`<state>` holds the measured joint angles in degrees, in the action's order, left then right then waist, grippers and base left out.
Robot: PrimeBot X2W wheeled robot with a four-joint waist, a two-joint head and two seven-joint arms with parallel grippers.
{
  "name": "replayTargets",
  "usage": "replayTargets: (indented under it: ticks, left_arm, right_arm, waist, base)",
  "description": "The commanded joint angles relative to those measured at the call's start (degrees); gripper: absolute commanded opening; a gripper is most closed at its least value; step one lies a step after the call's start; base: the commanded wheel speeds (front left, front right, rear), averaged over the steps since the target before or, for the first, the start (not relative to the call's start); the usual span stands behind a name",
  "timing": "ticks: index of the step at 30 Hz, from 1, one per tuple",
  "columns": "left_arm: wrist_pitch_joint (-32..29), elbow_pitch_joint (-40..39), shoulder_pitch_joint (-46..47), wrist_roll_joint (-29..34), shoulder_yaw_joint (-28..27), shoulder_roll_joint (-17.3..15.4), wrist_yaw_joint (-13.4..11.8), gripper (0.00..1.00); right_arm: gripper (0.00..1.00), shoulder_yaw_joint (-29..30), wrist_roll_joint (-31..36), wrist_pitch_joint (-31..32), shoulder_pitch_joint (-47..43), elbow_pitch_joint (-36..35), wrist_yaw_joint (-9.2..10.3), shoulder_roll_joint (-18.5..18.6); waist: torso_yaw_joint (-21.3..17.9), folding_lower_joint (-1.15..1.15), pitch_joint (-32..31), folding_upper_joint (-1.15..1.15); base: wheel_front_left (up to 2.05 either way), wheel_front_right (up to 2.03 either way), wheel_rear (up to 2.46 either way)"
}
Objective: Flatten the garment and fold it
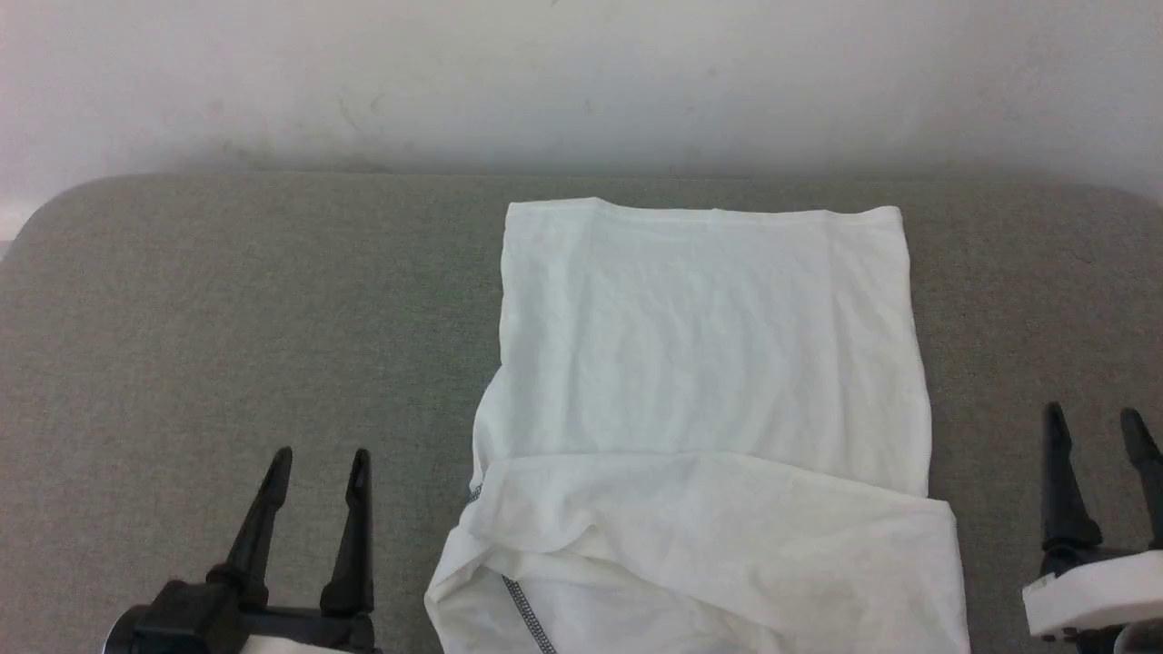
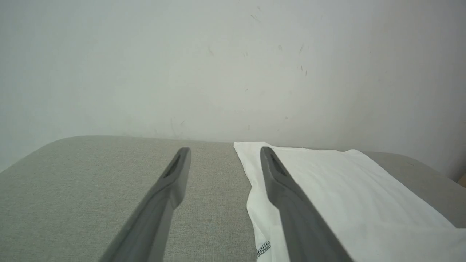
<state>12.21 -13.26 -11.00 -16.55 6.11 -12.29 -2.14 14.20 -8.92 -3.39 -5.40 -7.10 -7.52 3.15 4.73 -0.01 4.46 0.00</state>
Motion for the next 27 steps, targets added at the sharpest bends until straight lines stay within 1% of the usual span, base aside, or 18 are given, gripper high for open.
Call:
replayTargets:
  ticks: [1, 6, 8, 9, 12, 16, 18, 20, 22, 24, 27]
  left_arm:
    - [0.41, 0.30, -0.78, 0.26, -0.16, -0.12, -0.36, 1.00]
    - [0.73, 0.96, -1.68, 0.08, -0.27, -0.04, -0.66, 1.00]
    - [0.14, 0.59, -0.97, -0.52, -0.31, -0.37, -0.21, 1.00]
    - [-0.48, 0.31, -0.23, -0.58, -0.37, -0.97, 0.17, 1.00]
    - [-3.79, -0.61, 3.85, -0.23, -0.61, -4.17, 1.94, 1.00]
    - [-10.82, -1.42, 12.99, -0.76, -1.28, -9.54, 5.14, 1.00]
    - [-14.96, -1.10, 18.99, -1.18, -0.96, -12.70, 6.84, 1.00]
    - [-19.07, -0.28, 25.49, -2.81, -0.44, -15.04, 7.98, 1.00]
    - [-23.05, 1.03, 32.44, -5.72, 0.50, -16.37, 8.72, 1.00]
    - [-26.87, 3.04, 39.56, -7.23, 2.27, -18.37, 9.18, 1.00]
    - [-31.00, 7.48, 49.25, -10.55, 4.42, -19.08, 9.45, 1.00]
  right_arm:
    - [1.00, -0.21, -0.65, -0.61, -0.63, 0.36, 0.03, -0.24]
    - [1.00, -1.61, -2.88, -2.77, -2.37, 2.15, 0.03, -0.25]
    - [1.00, -1.79, -2.85, -2.95, -2.03, 1.77, 0.03, -0.26]
    - [1.00, -1.81, -2.71, -2.88, -1.69, 1.41, 0.03, -0.26]
    - [1.00, -1.94, -2.30, -2.13, -0.38, -0.21, 0.03, -0.26]
    - [1.00, -2.33, -2.42, -1.45, 1.62, -2.74, 0.03, -0.26]
    - [1.00, -2.64, -2.44, -1.14, 2.63, -3.98, 0.03, -0.26]
    - [1.00, -2.85, -2.23, -0.72, 3.64, -5.07, 0.03, -0.26]
    - [1.00, -2.59, -2.11, -0.55, 4.62, -6.05, 0.03, -0.26]
    - [1.00, -2.37, -1.97, -0.70, 5.81, -6.73, 0.03, -0.27]
    - [1.00, -2.74, -1.73, -0.73, 7.63, -7.67, 0.03, -0.27]
  waist:
    - [-0.85, 0.01, -0.43, 0.00]
    - [-2.05, 0.01, -0.83, 0.00]
    - [-2.43, 0.01, -0.49, 0.00]
    - [-2.59, 0.01, -0.12, 0.00]
    - [-2.98, 0.01, 1.74, 0.00]
    - [-3.69, 0.01, 5.67, 0.00]
    - [-4.12, 0.01, 8.43, 0.00]
    - [-4.46, 0.01, 11.23, 0.00]
    - [-4.50, 0.01, 13.90, 0.00]
    - [-4.51, 0.01, 16.48, 0.00]
    - [-4.76, 0.01, 19.88, 0.00]
  base:
    - [0.00, 0.00, 0.00]
    - [0.00, 0.00, 0.00]
    - [0.00, 0.00, 0.00]
    - [0.00, 0.00, 0.00]
    - [0.00, 0.00, 0.00]
    - [0.00, 0.00, 0.00]
    - [0.00, 0.00, 0.00]
    - [0.00, 0.00, 0.00]
    - [0.00, 0.00, 0.00]
    - [0.00, 0.00, 0.00]
    - [0.00, 0.00, 0.00]
